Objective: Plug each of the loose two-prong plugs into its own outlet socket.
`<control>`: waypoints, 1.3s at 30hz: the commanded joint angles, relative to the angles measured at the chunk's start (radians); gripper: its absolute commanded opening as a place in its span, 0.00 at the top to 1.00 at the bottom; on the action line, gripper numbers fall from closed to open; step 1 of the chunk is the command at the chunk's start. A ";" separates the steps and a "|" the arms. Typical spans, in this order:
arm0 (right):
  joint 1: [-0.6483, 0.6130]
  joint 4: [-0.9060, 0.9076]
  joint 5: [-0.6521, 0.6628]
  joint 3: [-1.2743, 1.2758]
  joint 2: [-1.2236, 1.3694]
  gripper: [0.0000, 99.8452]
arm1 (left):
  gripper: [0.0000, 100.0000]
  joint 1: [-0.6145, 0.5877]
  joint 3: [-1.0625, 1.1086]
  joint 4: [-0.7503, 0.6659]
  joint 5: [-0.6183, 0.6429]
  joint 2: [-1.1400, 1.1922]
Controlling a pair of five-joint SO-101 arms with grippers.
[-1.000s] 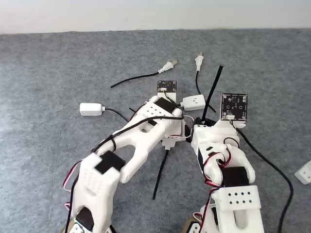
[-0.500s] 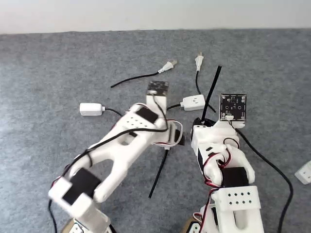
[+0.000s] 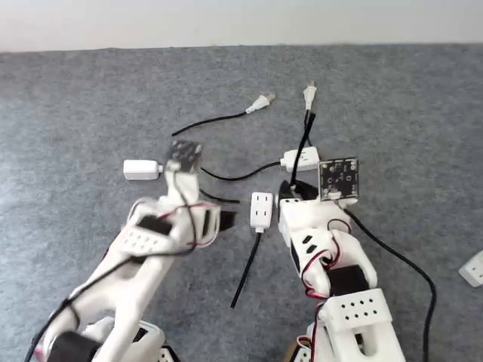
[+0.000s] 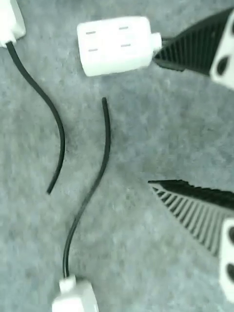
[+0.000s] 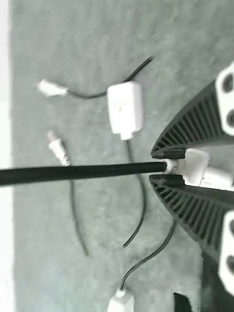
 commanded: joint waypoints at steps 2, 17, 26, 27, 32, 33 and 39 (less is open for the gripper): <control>-0.062 -0.108 0.011 0.011 -0.008 0.99 | 0.66 -0.017 0.105 -0.044 -0.018 -0.213; -0.104 -0.223 0.012 -0.041 0.143 0.99 | 0.66 -0.017 0.174 -0.044 -0.017 -0.318; -0.067 -0.229 0.011 -0.180 0.401 0.99 | 0.66 -0.017 0.176 -0.046 -0.017 -0.318; -0.067 -0.252 0.011 -0.180 0.415 0.99 | 0.66 -0.017 0.176 -0.046 -0.017 -0.318; -0.065 -0.315 0.011 -0.183 0.472 0.99 | 0.66 -0.017 0.176 -0.046 -0.020 -0.318; -0.065 -0.329 0.011 -0.184 0.481 0.99 | 0.66 -0.017 0.176 -0.046 -0.020 -0.318; -0.065 -0.374 0.011 -0.192 0.526 0.99 | 0.66 -0.017 0.179 -0.046 -0.021 -0.318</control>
